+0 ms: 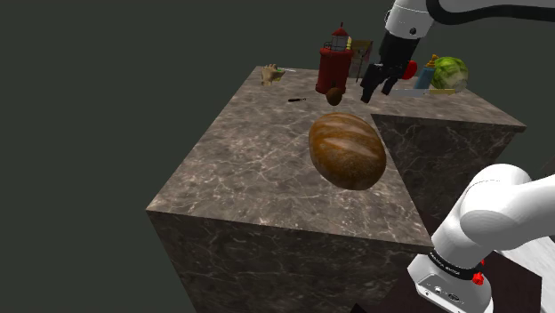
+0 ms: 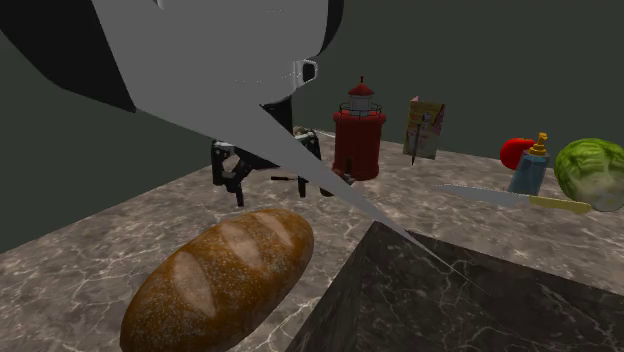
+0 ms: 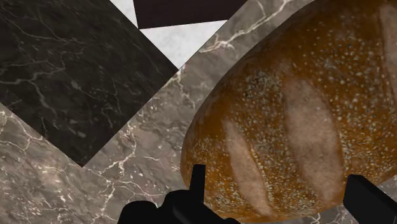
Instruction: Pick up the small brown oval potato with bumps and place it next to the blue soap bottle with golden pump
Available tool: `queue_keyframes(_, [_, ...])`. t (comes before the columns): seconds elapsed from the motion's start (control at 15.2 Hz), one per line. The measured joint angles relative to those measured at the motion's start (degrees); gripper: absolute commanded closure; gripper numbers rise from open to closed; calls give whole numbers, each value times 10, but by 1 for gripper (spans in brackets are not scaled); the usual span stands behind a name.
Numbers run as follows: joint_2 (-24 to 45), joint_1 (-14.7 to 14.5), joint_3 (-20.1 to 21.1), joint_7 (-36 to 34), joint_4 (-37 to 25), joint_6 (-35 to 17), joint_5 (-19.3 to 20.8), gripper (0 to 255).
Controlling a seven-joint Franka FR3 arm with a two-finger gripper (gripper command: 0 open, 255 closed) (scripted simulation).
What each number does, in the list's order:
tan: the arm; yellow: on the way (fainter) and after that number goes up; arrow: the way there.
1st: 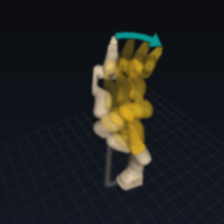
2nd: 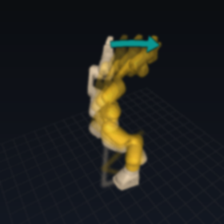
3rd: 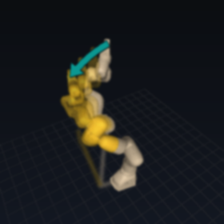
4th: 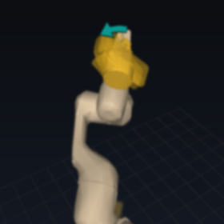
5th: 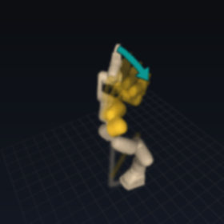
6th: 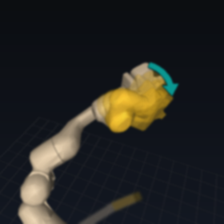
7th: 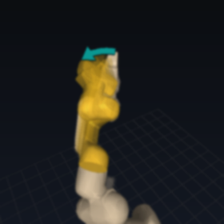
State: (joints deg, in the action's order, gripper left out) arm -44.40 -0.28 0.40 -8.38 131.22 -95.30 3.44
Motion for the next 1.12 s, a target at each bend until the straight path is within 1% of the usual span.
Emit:
queue_keyframes(0.13, [8,3,2,-6,-2,-7,1,0])
queue_keyframes(0.26, [34,13,2,-23,-3,-34,6,0])
queue_keyframes(0.59, [124,45,4,-77,-33,-101,24,0])
queue_keyframes(0.73, [153,56,6,-103,-36,-130,31,0])
queue_keyframes(1.12, [268,91,2,-173,-97,-193,58,0])
